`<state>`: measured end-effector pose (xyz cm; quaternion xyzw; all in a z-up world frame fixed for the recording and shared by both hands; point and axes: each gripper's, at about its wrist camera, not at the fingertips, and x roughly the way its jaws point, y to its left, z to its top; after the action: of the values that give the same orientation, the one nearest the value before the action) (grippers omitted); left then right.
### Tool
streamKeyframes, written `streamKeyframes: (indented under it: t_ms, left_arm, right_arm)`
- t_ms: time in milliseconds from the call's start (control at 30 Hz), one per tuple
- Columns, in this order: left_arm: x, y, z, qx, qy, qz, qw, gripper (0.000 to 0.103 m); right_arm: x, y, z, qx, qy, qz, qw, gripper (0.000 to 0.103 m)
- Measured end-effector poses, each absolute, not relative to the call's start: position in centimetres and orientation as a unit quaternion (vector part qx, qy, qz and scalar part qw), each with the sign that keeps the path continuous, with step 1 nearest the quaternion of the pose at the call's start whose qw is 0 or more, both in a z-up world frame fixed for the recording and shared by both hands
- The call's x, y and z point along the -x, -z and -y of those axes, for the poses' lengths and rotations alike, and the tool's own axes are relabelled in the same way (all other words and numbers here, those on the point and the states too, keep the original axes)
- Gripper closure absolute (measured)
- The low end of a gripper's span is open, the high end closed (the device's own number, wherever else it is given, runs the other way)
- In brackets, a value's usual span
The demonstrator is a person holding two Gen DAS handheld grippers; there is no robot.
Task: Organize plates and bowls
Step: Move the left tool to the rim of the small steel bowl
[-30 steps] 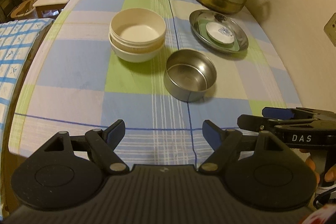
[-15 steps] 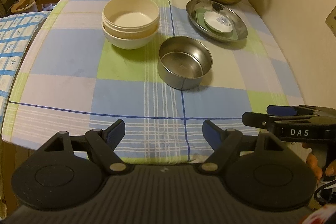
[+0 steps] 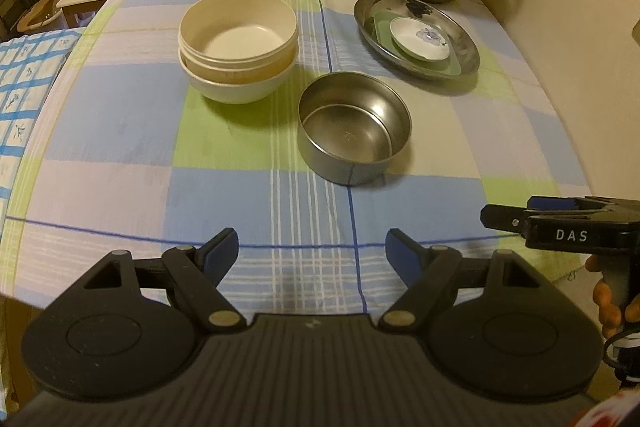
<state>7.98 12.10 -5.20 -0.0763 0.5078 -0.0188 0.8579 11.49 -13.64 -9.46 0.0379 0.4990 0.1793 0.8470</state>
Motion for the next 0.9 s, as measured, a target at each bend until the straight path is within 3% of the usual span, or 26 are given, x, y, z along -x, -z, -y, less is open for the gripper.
streamKeyframes:
  t_ms: [533, 900]
  left_arm:
    - [-13.8, 6.6, -14.1, 0.084, 0.000, -0.480, 0.873, 0.028]
    - [-16.9, 8.1, -14.0, 0.074, 0.010, -0.476, 0.876, 0.038]
  right_arm:
    - [-16.2, 9.6, 11.7, -0.058, -0.186, -0.468, 0.862, 0.021]
    - [-18.3, 9.8, 8.5, -0.044, -0.216, -0.450, 0.866, 0.023]
